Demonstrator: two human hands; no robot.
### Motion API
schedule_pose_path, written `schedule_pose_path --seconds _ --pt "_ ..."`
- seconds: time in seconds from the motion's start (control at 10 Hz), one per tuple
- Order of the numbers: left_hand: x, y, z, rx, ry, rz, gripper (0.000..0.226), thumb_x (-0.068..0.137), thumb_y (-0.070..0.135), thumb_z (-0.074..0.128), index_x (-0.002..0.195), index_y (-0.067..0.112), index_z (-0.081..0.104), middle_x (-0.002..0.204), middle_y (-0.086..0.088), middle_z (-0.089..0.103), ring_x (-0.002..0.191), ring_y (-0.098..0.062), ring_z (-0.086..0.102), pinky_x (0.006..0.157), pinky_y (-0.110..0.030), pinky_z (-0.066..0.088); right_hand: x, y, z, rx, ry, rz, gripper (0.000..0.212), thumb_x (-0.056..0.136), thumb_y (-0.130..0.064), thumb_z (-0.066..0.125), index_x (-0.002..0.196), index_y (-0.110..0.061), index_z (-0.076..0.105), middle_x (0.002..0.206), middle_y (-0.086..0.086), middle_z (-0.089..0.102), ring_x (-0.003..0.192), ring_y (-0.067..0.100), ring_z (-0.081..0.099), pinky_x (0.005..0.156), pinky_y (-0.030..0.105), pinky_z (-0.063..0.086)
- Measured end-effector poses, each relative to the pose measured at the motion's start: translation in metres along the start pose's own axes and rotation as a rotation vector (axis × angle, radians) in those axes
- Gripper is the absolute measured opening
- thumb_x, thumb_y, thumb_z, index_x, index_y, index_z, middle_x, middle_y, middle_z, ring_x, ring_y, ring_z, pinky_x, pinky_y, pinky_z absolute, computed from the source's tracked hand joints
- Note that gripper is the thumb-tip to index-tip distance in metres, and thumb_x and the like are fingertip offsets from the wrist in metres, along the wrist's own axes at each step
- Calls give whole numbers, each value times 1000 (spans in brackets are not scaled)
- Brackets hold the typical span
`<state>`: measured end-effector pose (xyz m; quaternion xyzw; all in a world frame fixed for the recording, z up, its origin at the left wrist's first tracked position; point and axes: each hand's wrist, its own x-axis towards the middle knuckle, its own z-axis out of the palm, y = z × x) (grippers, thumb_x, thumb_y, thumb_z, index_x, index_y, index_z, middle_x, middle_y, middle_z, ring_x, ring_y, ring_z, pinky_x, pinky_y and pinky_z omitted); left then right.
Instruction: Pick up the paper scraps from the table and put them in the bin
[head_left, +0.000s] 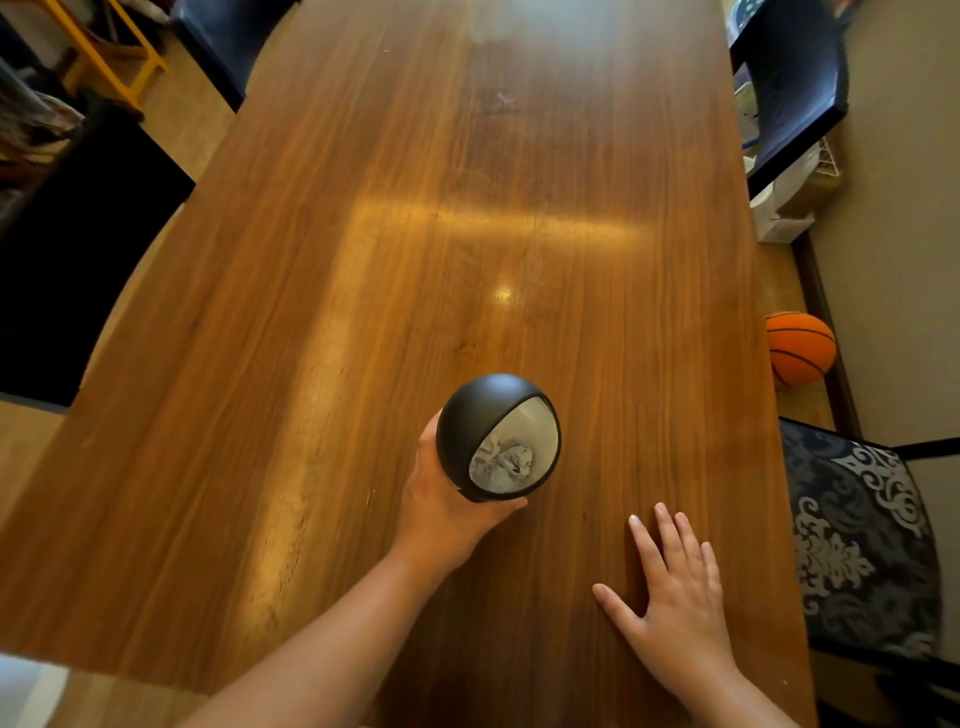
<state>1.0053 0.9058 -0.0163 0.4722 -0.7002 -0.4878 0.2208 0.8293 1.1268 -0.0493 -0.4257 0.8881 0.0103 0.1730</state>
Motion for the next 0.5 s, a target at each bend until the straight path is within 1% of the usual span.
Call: schedule_pose_path --seconds 0.1,0.2,0.3,0.4,0.5 --pt "-1 -6 0 6 -12 28 124 51 46 99 141 69 16 138 44 39 129 19 39 90 3 38 0 1 2 -5 -3 1 89 76 -82 31 150 -31 26 162 1 19 151 21 5 119 49 12" --pt "0 -9 -1 31 -35 28 125 52 47 98 142 69 14 139 44 37 130 20 37 87 -3 40 1 1 2 -12 -10 5 90 76 -82 33 150 -32 27 162 1 17 151 22 4 119 49 9" --pt "-1 -6 -4 58 -71 -13 128 53 46 98 149 60 15 145 40 34 132 19 35 100 -16 38 2 1 3 -25 3 1 90 76 -83 32 150 -32 25 162 0 15 151 21 3 119 48 8" --pt "-10 -7 -13 91 -146 -114 135 58 42 98 159 43 9 158 18 28 141 -3 32 111 -34 35 1 3 1 -39 -21 6 92 75 -86 26 151 -33 22 163 -1 13 151 21 2 119 47 6" --pt "-31 -8 -24 212 -199 -206 99 74 40 90 153 42 31 142 21 45 129 -3 46 105 -31 45 5 -2 -7 -74 -58 22 90 77 -82 35 151 -33 23 163 1 15 151 23 6 119 46 11"
